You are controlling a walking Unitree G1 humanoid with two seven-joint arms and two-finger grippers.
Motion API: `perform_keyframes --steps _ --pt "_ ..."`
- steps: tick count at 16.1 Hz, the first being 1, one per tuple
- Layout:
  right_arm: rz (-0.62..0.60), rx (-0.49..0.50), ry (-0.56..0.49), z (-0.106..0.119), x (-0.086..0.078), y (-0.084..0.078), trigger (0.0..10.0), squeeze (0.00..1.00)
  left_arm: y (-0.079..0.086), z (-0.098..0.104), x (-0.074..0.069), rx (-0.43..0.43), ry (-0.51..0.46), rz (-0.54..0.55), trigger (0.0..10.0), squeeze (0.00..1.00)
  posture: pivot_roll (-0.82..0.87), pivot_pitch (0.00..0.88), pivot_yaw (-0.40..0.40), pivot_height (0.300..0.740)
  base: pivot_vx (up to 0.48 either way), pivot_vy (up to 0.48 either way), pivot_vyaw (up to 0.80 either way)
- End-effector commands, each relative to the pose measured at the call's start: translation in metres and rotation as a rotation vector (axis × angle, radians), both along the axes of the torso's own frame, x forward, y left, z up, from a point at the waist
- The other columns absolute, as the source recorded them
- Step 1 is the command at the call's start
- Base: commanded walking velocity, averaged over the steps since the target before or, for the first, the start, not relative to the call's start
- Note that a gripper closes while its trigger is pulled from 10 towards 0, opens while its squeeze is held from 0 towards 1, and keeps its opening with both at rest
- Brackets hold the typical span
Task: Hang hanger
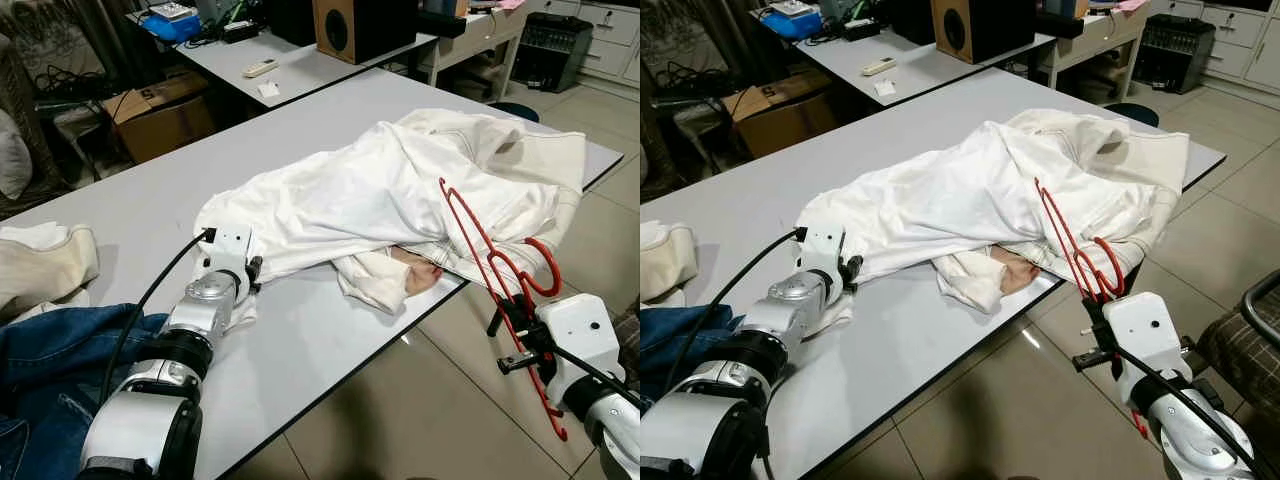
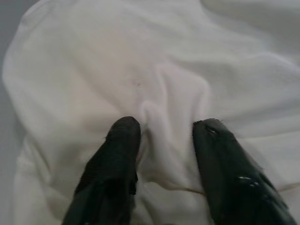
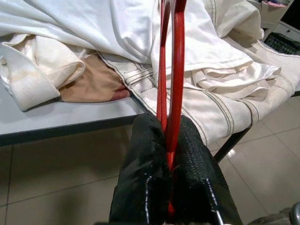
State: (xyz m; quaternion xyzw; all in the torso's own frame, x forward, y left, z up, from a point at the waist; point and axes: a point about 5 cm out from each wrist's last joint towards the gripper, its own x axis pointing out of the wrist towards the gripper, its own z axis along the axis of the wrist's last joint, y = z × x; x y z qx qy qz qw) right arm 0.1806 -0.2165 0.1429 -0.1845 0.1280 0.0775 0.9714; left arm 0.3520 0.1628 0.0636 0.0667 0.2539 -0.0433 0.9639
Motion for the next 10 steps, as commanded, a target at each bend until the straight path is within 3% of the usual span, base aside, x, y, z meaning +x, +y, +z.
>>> perform_keyframes --steps 1,10 --pt "0.005 -0.013 -0.01 0.0013 0.0024 -0.001 10.0 0.0 0.0067 -0.0163 -0.01 -0.002 0.091 0.023 0.0 0.0 -0.25 0.0 0.115 0.74 0.0 0.0 0.0" --pt "-0.008 -0.01 -0.017 0.0012 0.0014 -0.0001 10.0 0.0 0.0077 -0.0155 -0.0095 -0.02 0.075 0.034 0.0 0.0 -0.25 0.0 0.124 0.74 0.0 0.0 0.0"
